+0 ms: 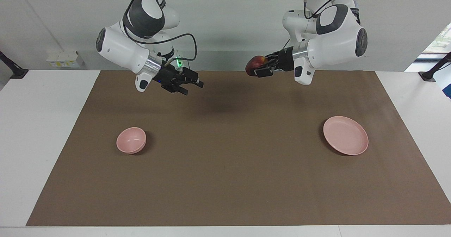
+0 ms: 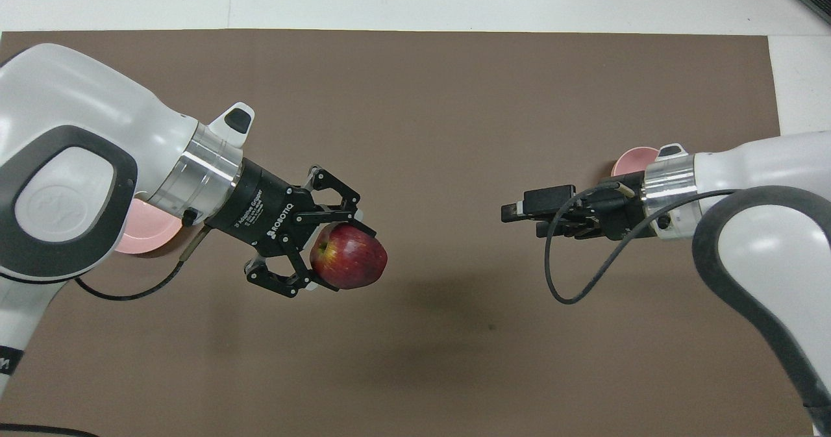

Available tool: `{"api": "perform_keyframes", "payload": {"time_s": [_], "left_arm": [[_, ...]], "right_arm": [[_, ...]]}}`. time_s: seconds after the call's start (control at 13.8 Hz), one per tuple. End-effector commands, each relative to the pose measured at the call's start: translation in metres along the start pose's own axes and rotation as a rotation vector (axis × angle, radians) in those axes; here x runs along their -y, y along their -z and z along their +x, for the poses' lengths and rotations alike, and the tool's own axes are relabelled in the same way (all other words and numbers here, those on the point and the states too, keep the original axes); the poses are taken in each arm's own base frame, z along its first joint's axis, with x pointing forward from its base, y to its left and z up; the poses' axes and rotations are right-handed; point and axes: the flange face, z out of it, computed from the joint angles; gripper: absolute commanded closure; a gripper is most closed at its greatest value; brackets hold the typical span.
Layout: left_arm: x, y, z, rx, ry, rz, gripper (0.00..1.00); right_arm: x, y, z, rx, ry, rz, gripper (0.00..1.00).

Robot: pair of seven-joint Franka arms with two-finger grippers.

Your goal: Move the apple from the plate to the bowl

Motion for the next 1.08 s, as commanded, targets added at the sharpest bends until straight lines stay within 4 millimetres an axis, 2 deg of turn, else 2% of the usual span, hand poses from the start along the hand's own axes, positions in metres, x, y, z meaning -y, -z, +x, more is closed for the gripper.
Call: {"api": "perform_keyframes", "payload": {"time_s": [0.0, 0.14, 0.36, 0.51, 0.72, 0.87, 1.01], "left_arm": [[-0.003, -0.017, 0.011, 0.116, 0.061, -0.038, 1.0], [-0.015, -0.051, 0.023, 0.179, 0.088, -0.004, 1.0], [-0.021, -0.072, 0.028, 0.287, 0.121, -0.014, 1.0], [-0.028, -0.094, 0.011, 0.31, 0.106, -0.008, 1.0], [-0.039, -0.113, -0.009, 0.347, 0.102, -0.06, 1.0], [-0.046, -0.125, -0.024, 0.366, 0.107, -0.087, 1.0], [-0.054, -0.133, -0.01, 0.38, 0.153, -0.114, 1.0]], "right_arm": [[-0.003, 0.009, -0.024, -0.038, 0.056, 0.15, 0.0], [0.0, 0.01, -0.033, -0.047, 0.07, 0.227, 0.0], [0.01, 0.007, -0.043, -0.049, 0.066, 0.324, 0.0], [0.006, 0.002, -0.045, -0.04, 0.088, 0.339, 0.0], [-0.014, -0.009, -0.056, -0.016, 0.115, 0.351, 0.0], [-0.013, -0.009, -0.061, 0.004, 0.117, 0.359, 0.0], [-0.012, -0.008, -0.064, 0.036, 0.101, 0.375, 0.0]]}}
